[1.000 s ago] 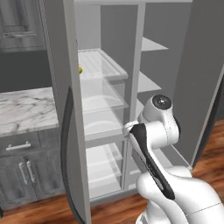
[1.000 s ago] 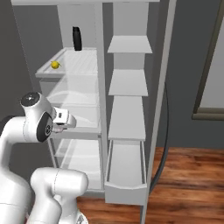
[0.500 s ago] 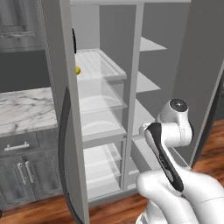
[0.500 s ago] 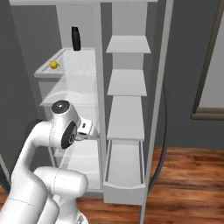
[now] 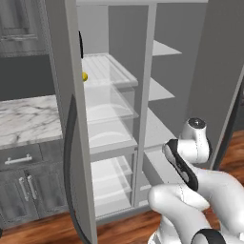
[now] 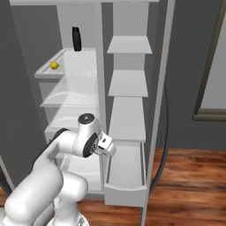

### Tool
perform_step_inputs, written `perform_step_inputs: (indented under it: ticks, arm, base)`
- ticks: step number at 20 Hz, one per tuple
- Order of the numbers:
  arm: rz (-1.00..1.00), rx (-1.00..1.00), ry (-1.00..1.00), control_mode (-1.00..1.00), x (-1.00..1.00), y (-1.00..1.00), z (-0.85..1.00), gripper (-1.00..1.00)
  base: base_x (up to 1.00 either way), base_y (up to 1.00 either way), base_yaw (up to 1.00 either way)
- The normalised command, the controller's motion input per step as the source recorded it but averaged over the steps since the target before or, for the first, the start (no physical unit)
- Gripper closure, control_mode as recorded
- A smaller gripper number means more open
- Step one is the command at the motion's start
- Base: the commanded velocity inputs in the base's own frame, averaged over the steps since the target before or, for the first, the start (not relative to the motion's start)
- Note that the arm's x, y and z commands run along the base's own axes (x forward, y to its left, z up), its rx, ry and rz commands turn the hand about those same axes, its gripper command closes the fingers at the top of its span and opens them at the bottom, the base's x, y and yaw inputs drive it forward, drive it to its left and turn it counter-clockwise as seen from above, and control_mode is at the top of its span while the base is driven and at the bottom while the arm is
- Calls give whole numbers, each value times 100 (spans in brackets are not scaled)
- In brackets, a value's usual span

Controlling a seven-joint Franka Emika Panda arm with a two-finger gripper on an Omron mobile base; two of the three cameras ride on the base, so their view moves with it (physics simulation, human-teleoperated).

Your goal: Take the garlic and lemon from the fridge shelf and place them in the freezer drawer to begin freezing them.

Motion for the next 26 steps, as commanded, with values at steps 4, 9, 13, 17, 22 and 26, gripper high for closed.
perform_step_inputs:
  ticks: [4, 9, 13, 17, 22, 26]
  arm:
    - [-13, 5, 22, -100, 48, -26, -35, 100]
    - [0, 3, 14, -100, 21, -14, -42, 100]
    - [0, 7, 3, -100, 18, -13, -53, 100]
    - [0, 4, 0, -100, 26, -4, -63, 100]
    - [0, 1, 0, -100, 24, -7, -57, 100]
    - [-1, 7, 1, -100, 23, -15, -30, 100]
  base:
    - [0, 0, 0]
    - [0, 0, 0]
    - [0, 0, 0]
    - [0, 0, 0]
    - [0, 0, 0]
    - [0, 0, 0]
